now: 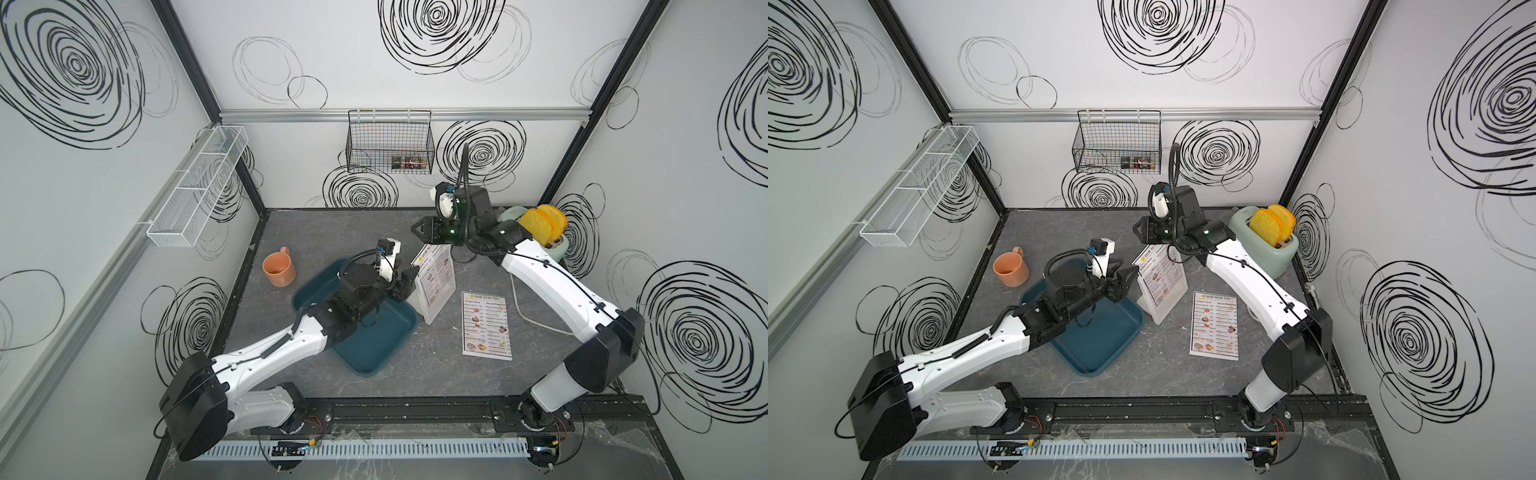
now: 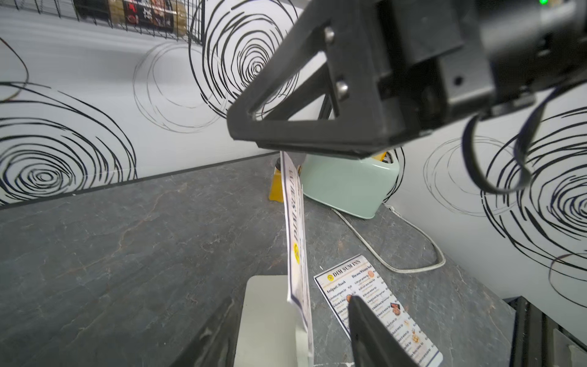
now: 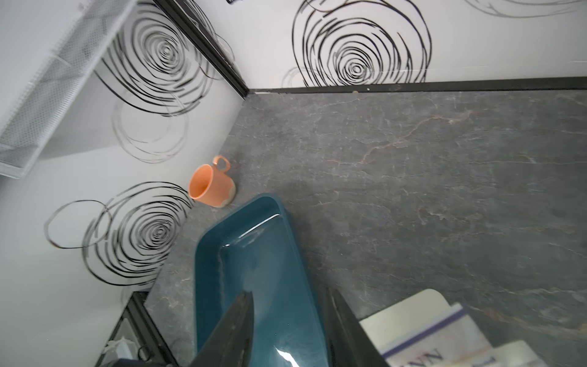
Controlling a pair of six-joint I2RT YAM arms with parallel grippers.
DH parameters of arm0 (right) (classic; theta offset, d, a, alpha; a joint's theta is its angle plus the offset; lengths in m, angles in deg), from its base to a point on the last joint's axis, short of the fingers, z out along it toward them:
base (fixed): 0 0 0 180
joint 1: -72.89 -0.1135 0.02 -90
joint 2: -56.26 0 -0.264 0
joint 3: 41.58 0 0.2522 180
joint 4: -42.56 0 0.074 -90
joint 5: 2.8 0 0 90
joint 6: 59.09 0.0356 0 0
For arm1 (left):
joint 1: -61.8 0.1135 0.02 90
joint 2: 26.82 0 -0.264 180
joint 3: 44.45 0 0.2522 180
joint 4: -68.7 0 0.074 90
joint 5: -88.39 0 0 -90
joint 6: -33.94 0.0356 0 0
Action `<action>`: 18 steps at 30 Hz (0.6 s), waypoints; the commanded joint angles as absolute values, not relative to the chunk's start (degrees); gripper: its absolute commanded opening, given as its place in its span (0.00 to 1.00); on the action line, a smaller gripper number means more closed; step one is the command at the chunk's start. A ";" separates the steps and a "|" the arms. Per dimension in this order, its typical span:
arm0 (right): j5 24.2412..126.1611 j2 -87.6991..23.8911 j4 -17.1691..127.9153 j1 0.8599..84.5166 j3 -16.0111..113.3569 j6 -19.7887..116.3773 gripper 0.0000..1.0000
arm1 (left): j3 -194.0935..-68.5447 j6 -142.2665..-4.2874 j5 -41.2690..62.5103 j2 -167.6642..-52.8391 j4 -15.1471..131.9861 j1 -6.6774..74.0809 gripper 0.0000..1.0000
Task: Replace the menus in the menu holders
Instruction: Insert the menu into the menu holder.
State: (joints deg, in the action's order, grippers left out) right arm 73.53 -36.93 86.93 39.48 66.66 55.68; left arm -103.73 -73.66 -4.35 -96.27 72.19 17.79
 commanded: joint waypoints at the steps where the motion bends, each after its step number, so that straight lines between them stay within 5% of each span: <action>1: 77.41 -39.64 98.01 38.67 72.44 50.81 0.38 | -102.95 -78.32 1.51 -97.13 75.90 19.80 0.69; 5: 79.76 -42.89 105.44 38.70 78.79 47.82 0.37 | -103.43 -82.96 5.49 -101.48 81.92 22.29 0.71; 12: 81.84 -43.91 109.70 38.69 80.13 48.02 0.30 | -104.74 -86.31 12.93 -108.00 93.23 23.85 0.48; 18: 83.46 -43.27 110.81 38.89 78.38 48.96 0.30 | -105.75 -83.99 13.68 -109.41 92.49 23.68 0.42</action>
State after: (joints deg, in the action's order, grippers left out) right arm 81.72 -44.14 107.57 38.87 78.72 48.80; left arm -103.67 -84.07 11.52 -109.02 87.27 23.37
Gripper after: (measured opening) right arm 0.302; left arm 0.426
